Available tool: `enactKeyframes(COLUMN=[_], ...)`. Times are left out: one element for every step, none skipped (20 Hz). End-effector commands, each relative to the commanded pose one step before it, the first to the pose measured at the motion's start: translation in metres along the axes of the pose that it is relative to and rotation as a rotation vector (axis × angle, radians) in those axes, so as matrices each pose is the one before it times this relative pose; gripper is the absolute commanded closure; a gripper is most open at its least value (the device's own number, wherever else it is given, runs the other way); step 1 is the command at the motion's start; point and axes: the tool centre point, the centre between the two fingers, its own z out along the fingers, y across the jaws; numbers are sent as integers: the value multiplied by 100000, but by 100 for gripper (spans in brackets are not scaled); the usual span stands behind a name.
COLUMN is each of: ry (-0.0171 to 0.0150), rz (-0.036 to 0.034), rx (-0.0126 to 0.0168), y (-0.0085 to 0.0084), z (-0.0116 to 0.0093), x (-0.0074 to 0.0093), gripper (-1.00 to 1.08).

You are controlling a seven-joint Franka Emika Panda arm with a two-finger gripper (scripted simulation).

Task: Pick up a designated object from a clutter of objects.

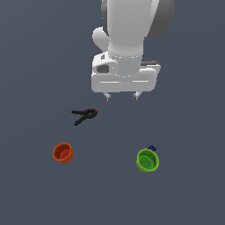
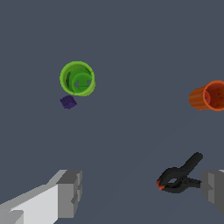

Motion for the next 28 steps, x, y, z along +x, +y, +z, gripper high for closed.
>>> enactKeyframes(ry=[0, 0, 129, 163, 221, 285, 323, 266, 192, 125, 62, 0, -36, -66, -20, -12, -20, -34, -46, -55, -62, -66, -71, -77, -84, -89, -93, -97], rz=[0, 0, 148, 185, 244, 297, 308, 219, 125, 48, -12, 0, -34, 173, 441, 674, 892, 1094, 1293, 1494, 1691, 1900, 2105, 2313, 2528, 2745, 2968, 3195], rx=[0, 0, 182, 231, 311, 394, 438, 353, 249, 158, 74, 0, -48, -62, 22, 55, 67, 69, 71, 76, 82, 90, 95, 96, 93, 90, 83, 74], y=[1, -25, 64, 53, 67, 85, 91, 68, 40, 20, 4, 18, -18, 21, 88, 137, 183, 223, 263, 305, 346, 390, 434, 479, 526, 575, 626, 678], z=[0, 6, -57, -66, -89, -118, -139, -121, -94, -69, -43, -10, 23, 86, 117, 166, 221, 276, 330, 381, 428, 476, 522, 570, 619, 665, 711, 757], x=[0, 31, 55, 104, 146, 185, 207, 169, 126, 81, 38, 1, -38, -30, -16, -12, -19, -30, -40, -48, -55, -60, -66, -73, -81, -88, -96, -103], gripper=[-92, -92, -92, -92, -92, -92, -92, -92, -92, -92, -92, -92, -92, -92, -92, -92, -92, -92, -92, -92, -92, -92, -92, -92, -92, -92, -92, -92])
